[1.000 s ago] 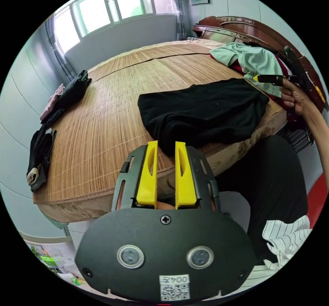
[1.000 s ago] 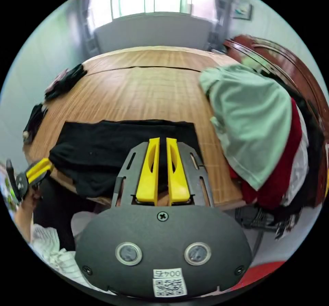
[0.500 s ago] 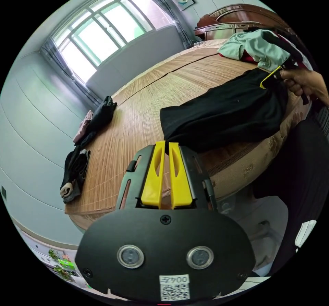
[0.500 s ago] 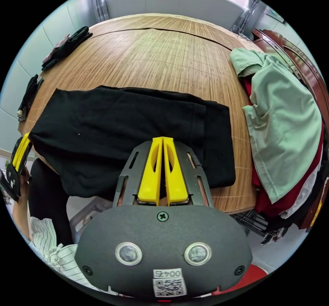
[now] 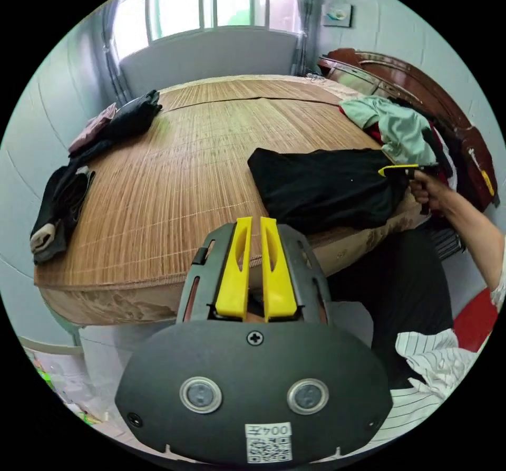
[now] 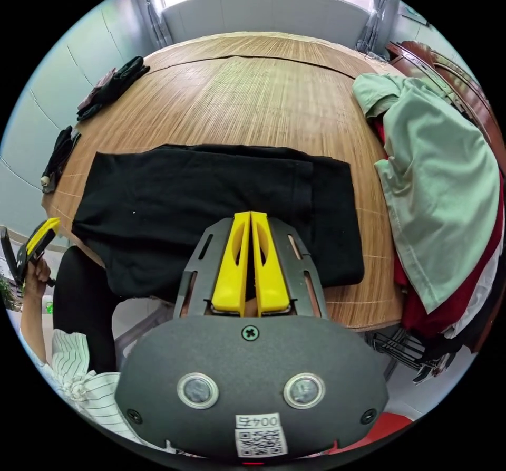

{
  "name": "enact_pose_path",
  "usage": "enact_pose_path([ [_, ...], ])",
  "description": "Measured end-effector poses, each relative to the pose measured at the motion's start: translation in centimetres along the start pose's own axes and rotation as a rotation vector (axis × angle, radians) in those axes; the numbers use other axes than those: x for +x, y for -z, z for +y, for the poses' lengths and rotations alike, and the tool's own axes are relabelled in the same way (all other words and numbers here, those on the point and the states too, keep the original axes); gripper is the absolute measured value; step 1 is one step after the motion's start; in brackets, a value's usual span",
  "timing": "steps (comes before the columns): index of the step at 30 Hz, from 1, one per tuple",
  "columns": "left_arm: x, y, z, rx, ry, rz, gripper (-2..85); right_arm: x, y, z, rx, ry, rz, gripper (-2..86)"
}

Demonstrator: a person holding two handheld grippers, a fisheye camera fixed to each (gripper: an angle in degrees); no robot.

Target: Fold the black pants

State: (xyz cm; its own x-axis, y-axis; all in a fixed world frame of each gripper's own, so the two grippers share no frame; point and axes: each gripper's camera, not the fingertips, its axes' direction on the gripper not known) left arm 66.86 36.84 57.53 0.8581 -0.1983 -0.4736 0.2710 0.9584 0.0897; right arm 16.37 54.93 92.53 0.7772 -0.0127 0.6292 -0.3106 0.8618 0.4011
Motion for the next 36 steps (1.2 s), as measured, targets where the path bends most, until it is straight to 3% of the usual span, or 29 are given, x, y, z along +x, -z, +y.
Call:
enact_pose_path([
  [4, -1.8, -0.2, 0.0, 0.044, 0.036, 0.012, 1.2, -1.7, 3.8, 3.4, 0.174, -0.015, -0.076, 2.9],
  [11, 3.1, -5.4, -3.9, 0.075, -0.195, -0.135, 0.4, -10.7, 2.7, 3.0, 0.141, 0.151, -0.302, 4.8],
  [16, 3.8, -10.4, -4.6, -0.015, -0.267, -0.07, 0.2, -16.5, 0.4, -4.1, 0.005, 0.242, -0.392, 2.7],
  [18, 2.1, -13.9, -4.4, -0.121, -0.227, 0.001, 0.2, -18.9, -1.5, -7.1, -0.043, 0.261, -0.393, 1.2],
  [23, -3.4, -15.5, -2.7, -0.007, -0.027, 0.237, 0.3, -25.1, -9.7, -12.1, -0.108, 0.322, -0.307, 0.0],
  [26, -5.7, -16.9, -2.6, -0.016, 0.084, 0.339, 0.4, -26.6, -13.4, -11.1, -0.111, 0.358, -0.375, 0.6],
  [28, -5.8, -17.2, -2.6, -0.017, 0.082, 0.326, 0.4, -26.7, -15.1, -9.8, -0.113, 0.368, -0.418, 0.5],
  [36, -4.6, -18.5, -1.8, 0.026, 0.026, 0.196, 0.2, -27.8, -18.7, -2.4, 0.027, 0.587, -0.238, -0.4],
])
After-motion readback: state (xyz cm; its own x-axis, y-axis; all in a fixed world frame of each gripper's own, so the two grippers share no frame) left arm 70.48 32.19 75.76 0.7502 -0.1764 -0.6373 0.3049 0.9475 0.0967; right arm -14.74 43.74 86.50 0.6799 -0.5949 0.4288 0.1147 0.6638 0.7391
